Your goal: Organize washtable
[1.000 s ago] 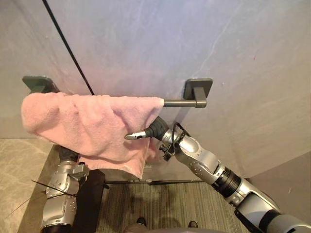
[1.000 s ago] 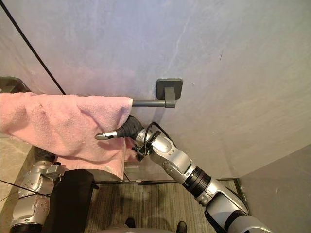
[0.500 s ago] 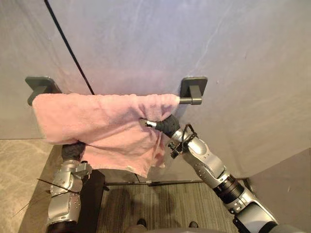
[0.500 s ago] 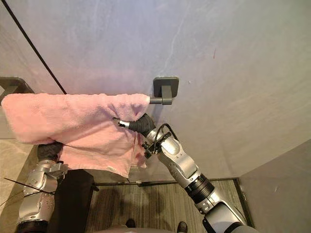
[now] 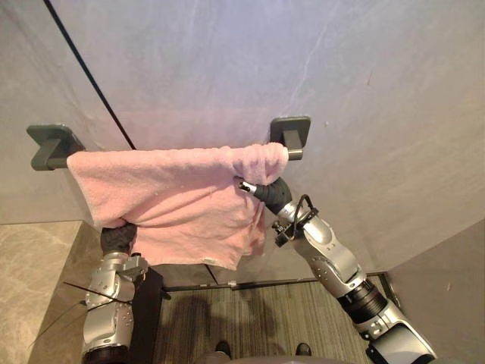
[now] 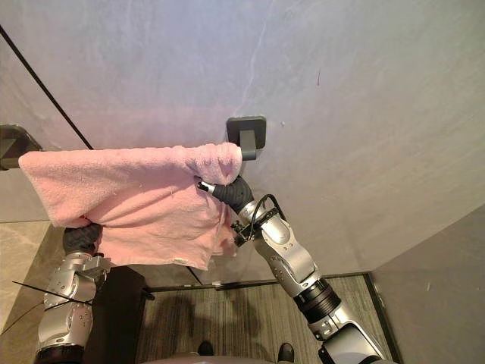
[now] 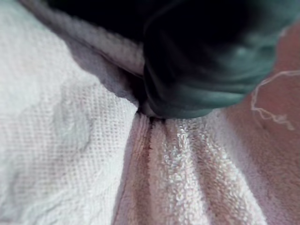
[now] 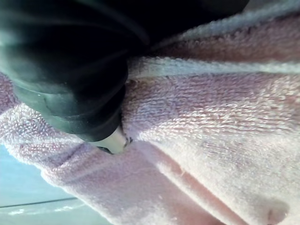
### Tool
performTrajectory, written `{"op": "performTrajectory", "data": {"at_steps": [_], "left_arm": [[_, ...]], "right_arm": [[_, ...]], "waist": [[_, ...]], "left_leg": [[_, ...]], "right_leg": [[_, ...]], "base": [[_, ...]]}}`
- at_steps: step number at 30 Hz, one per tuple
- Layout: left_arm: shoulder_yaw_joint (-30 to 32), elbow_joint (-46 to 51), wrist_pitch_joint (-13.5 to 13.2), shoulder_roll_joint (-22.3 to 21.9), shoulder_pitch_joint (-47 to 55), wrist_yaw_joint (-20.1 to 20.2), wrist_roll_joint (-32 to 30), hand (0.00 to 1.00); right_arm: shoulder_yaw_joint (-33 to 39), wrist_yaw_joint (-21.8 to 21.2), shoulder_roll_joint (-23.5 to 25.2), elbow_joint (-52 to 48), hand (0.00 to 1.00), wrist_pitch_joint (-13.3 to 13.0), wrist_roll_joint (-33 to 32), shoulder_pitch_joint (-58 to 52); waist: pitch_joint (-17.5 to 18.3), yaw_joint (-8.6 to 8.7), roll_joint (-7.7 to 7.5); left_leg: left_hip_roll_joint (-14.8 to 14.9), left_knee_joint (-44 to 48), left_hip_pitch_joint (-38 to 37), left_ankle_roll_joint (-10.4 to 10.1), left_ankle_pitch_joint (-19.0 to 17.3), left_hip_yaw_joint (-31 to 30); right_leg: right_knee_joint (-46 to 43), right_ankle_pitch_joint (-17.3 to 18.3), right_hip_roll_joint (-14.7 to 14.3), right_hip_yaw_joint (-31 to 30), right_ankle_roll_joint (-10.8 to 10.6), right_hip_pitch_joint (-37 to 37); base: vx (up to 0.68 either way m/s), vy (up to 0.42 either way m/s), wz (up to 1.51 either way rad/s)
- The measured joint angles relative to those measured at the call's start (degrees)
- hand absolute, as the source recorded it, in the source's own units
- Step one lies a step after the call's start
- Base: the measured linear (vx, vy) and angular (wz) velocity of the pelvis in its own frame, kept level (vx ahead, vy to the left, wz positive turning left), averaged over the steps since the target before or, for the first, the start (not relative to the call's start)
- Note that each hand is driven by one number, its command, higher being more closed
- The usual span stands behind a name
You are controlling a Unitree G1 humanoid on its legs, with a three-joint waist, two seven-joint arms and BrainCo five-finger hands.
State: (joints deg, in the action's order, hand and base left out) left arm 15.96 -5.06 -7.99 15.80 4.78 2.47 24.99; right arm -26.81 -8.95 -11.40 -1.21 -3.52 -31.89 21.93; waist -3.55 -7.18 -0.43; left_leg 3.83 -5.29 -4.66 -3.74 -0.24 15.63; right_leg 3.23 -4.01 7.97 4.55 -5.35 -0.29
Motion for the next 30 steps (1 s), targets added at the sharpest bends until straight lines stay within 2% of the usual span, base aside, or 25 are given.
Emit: {"op": "performTrajectory", "data": {"at_steps": [7, 23, 30], "left_arm": [[0.50, -0.38, 0.00, -1.48, -0.13, -0.04, -0.49, 1.00], [5.00, -5.39, -0.13, -1.13, -4.77, -0.77, -0.10, 1.00], [5.01, -6.67, -0.13, -1.03, -4.82, -1.32, 0.92, 1.00]], "right_arm": [[0.00, -0.04, 0.01, 0.00, 1.00, -0.11, 0.52, 0.00], [-3.73, 0.02, -1.43, 1.00, 1.00, 0.04, 0.52, 2.63], [-5.06, 0.15, -1.42, 1.88, 1.00, 0.01, 0.51, 2.66]], "waist": [[0.02, 0.01, 0.00], [0.29, -0.12, 0.23], [1.26, -0.23, 1.09]], "left_leg": [[0.00, -0.01, -0.01, 0.00, 0.02, -0.03], [0.19, -0.15, 0.35, -0.18, 1.21, -1.56], [0.22, -0.20, 0.36, -0.20, 1.28, -1.58]], "right_leg": [[0.00, 0.00, 0.00, 0.04, 0.00, 0.01], [-0.02, 0.00, -0.05, 1.55, 0.01, 0.54], [-0.02, 0.01, -0.07, 1.58, 0.01, 0.54]], "base": [[0.00, -0.004, 0.00], [-0.02, -0.018, 0.05], [-0.02, -0.010, 0.00]]}}
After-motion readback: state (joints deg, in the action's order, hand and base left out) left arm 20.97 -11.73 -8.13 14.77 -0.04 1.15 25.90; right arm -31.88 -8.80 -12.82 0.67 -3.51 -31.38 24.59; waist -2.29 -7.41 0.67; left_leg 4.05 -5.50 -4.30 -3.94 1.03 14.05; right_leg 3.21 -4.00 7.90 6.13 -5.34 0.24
